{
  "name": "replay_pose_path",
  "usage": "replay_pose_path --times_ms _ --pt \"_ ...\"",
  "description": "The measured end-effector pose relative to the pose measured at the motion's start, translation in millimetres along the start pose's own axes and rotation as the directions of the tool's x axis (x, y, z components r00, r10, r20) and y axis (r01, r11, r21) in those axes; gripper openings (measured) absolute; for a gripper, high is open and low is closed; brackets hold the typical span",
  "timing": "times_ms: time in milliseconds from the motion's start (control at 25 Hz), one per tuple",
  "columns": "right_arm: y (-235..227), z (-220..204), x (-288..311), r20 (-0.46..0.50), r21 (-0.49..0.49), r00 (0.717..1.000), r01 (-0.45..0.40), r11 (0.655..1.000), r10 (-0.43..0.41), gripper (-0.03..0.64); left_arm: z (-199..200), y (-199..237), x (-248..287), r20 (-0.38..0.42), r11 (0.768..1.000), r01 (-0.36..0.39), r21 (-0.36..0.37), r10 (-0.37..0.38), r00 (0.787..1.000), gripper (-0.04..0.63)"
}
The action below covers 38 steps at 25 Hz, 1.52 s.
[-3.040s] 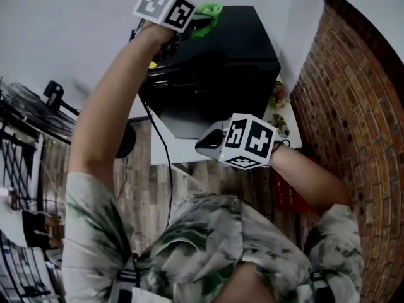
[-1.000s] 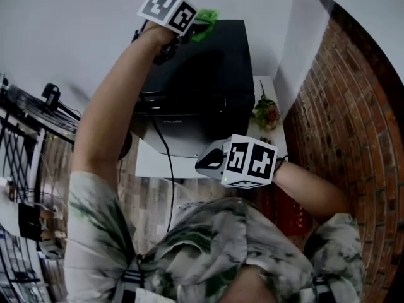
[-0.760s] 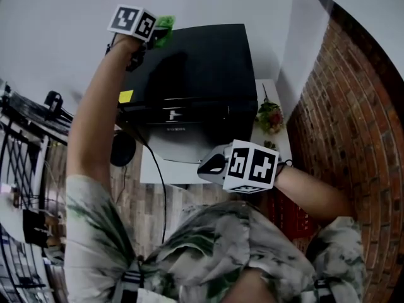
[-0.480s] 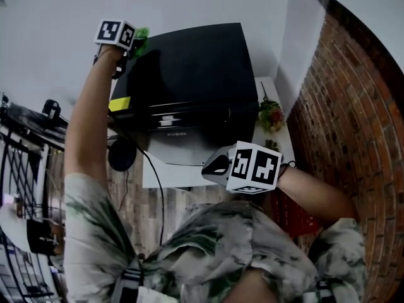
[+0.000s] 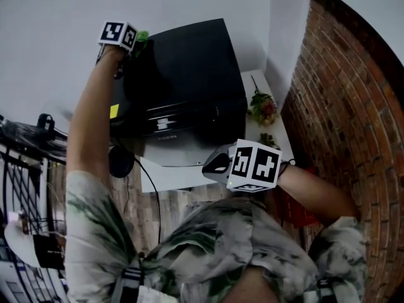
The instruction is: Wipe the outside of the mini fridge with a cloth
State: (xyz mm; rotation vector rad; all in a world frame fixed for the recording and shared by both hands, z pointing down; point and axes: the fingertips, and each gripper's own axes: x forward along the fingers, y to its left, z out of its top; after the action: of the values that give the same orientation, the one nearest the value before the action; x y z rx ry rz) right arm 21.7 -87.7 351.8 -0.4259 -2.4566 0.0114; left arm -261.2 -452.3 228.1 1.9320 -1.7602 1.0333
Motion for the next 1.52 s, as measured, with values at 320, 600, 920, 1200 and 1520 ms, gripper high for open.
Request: replay_pose_path --times_ms 320,600,920,1200,1520 --pt "6.0 -17.5 -14.7 0.011 0.015 1.0 -0.004 1.0 0.004 0.023 45.2 -89.5 14.9 0.025 0.992 0.087 0.092 -0.09 0.996 0.121" --pt "11.3 -43.0 -36.1 0.018 0.04 1.0 0.002 0.999 -0.003 0.023 82.1 -165.4 25.1 0.045 0.979 0.142 0.144 -0.15 0.988 0.12" --pt "16.1 -62.0 -64.5 0.024 0.063 0.999 0.025 0.998 -0.026 0.023 120.2 -236.6 32.2 0.076 0.966 0.193 0.171 -0.208 0.975 0.12" --pt "21.8 -76.8 -86.4 0.03 0.07 0.998 0.045 0.997 -0.047 0.023 139.8 -285.3 33.0 0.096 0.962 0.205 0.178 -0.225 0.97 0.12" --pt "31.5 -88.7 -106.7 0.05 0.073 0.997 0.057 0.996 -0.061 0.023 181.5 -343.7 -6.5 0.257 0.969 0.183 0.167 -0.222 0.941 0.119"
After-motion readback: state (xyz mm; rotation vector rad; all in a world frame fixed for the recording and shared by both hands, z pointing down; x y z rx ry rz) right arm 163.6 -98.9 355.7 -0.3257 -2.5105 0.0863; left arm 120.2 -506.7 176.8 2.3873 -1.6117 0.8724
